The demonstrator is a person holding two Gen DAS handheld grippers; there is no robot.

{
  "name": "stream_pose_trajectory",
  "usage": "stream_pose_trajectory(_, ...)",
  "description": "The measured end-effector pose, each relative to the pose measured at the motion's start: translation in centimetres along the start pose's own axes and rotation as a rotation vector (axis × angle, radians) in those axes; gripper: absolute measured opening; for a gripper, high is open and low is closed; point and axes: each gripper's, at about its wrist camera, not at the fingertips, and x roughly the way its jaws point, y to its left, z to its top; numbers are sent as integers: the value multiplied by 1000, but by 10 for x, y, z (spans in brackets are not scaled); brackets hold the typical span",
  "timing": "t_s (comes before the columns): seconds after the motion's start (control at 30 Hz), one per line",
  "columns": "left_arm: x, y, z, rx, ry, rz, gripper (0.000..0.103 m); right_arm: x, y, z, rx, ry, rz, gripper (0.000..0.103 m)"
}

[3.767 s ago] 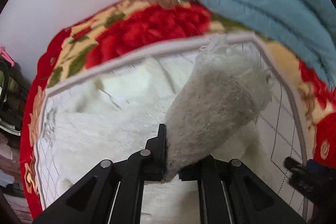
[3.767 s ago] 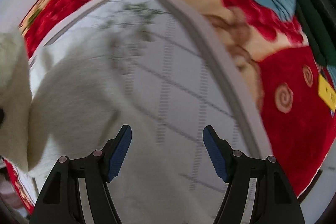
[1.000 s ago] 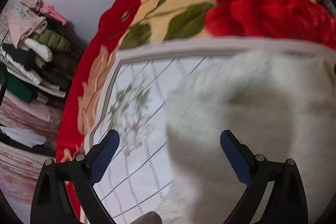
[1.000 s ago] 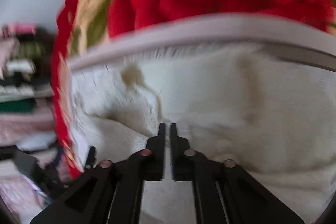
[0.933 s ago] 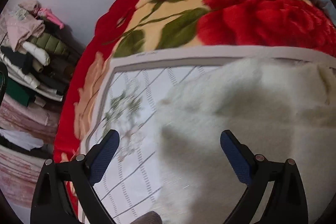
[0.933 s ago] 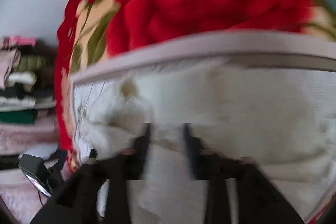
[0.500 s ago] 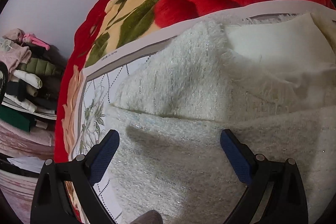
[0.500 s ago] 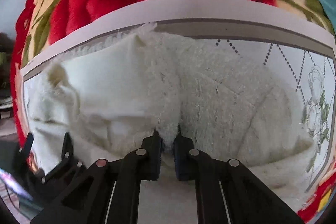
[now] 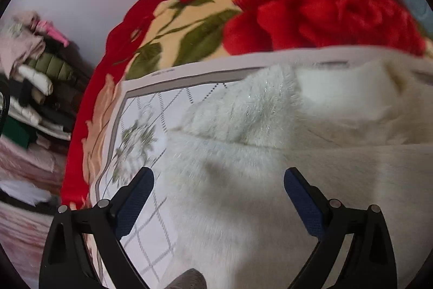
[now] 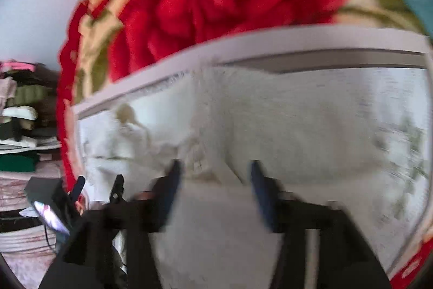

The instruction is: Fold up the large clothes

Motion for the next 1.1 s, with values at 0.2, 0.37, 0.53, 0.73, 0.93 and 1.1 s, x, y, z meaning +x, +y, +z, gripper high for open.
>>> stream_pose_trajectory(0.2, -34, -16, -43, 4, 54, -51, 99, -32, -76, -84, 72, 60, -202, 70)
stream_pose_trajectory(0.37, -36, -54, -85, 113, 100, -38, 99, 25, -130, -141, 105, 202, -188, 35)
stream_pose_trajectory(0.53, -52, -43, -103, 147, 71, 3, 99, 34, -150, -173, 298, 124, -56, 6)
stream_pose_trajectory(0.73, -76, -14, -134, 244, 50, 44, 99, 24, -136, -270, 495, 214, 83, 6)
stream_pose_trajectory(0.93, -83, -20, -182, 335, 76, 58, 99, 29, -149, -367, 578, 321, 63, 9)
stream_pose_trajectory(1.1, -78, -49, -200, 341, 65, 57, 99, 3, -158, -371, 499, 189, 4, 40)
